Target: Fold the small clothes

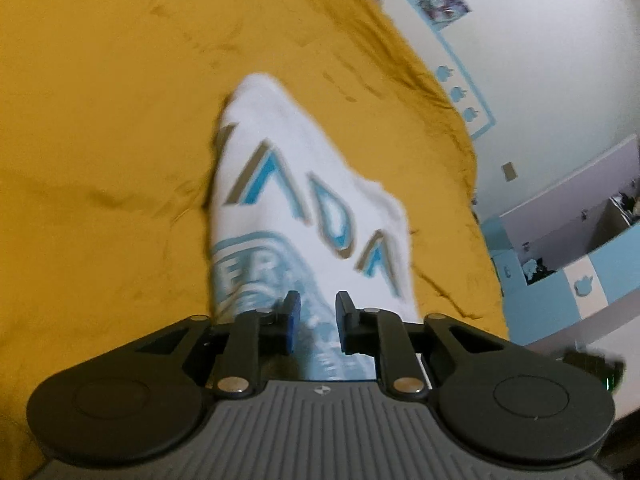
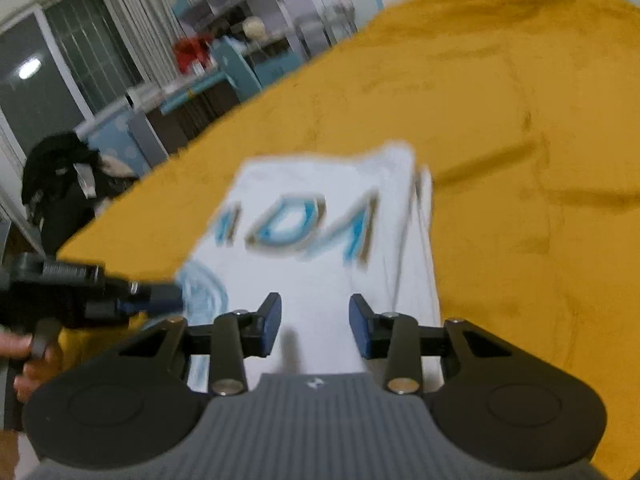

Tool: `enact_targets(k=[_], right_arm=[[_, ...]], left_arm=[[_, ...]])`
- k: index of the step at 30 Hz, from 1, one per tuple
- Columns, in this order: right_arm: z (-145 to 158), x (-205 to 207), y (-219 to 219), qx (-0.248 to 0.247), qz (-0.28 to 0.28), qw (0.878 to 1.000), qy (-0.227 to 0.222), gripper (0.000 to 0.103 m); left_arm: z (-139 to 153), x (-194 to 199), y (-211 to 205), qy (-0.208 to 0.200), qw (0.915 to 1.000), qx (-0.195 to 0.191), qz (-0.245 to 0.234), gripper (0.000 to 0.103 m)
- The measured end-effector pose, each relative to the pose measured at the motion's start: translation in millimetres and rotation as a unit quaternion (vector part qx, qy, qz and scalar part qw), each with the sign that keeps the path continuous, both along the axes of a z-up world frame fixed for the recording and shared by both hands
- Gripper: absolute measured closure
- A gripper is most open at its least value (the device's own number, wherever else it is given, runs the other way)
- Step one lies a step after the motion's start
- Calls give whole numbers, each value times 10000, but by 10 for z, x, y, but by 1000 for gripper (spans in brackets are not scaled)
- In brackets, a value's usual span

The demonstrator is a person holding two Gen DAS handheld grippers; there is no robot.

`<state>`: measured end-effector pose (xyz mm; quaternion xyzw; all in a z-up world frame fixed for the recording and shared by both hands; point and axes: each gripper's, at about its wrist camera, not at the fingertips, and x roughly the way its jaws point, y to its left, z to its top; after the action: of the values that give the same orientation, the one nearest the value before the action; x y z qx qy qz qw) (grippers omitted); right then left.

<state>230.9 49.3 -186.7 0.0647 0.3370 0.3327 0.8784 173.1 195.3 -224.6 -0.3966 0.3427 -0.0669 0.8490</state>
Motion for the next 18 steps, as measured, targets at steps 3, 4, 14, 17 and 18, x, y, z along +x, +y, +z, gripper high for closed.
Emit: enact_targets(k=[3, 4, 14, 17, 18], right_arm=[[121, 331, 147, 64, -72, 9997, -241, 63], [140, 468, 211, 117, -90, 9995, -278, 62], [-335, 1356, 652, -476, -200, 9986, 79, 62], [-307, 1329, 668, -578, -243, 9980, 11, 62], [-224, 1249, 662, -544, -276, 9981, -75, 61]], left_arm=[[112, -95, -113, -198, 9997, 31, -128, 79], [128, -135, -159, -220, 9996, 51, -159, 79], [-129, -289, -197, 104, 9999, -1, -36, 79], [-105, -272, -193, 162, 9999, 5, -47, 79], [-89, -267, -187, 177, 9998, 10, -43, 79]])
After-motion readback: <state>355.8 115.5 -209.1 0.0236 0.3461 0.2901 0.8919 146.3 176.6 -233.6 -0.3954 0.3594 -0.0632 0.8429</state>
